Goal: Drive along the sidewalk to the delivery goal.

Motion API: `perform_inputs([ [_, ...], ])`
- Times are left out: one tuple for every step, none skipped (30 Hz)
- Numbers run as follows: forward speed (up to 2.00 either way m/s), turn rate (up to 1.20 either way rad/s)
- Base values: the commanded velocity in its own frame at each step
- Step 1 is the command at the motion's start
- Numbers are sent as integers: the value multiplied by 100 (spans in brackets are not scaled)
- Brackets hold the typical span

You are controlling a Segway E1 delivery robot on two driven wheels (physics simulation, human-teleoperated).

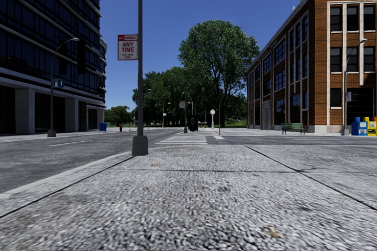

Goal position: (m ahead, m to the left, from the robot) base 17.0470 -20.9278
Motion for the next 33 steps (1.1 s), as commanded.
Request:
perform_inputs([
  [200,0],
  [200,0],
  [200,0],
  [198,0],
  [196,0],
  [195,0],
  [195,0],
  [195,0],
  [195,0],
  [195,0],
  [197,0],
  [197,0],
  [198,0],
  [198,0],
  [198,0],
  [198,0],
  [198,0],
  [198,0],
  [198,0],
  [198,0],
  [199,0],
  [199,0],
  [199,0],
  [199,0],
  [199,0],
  [199,0],
  [199,0],
  [199,0],
  [199,0],
  [199,0],
  [199,0],
  [199,0],
  [199,0],
])
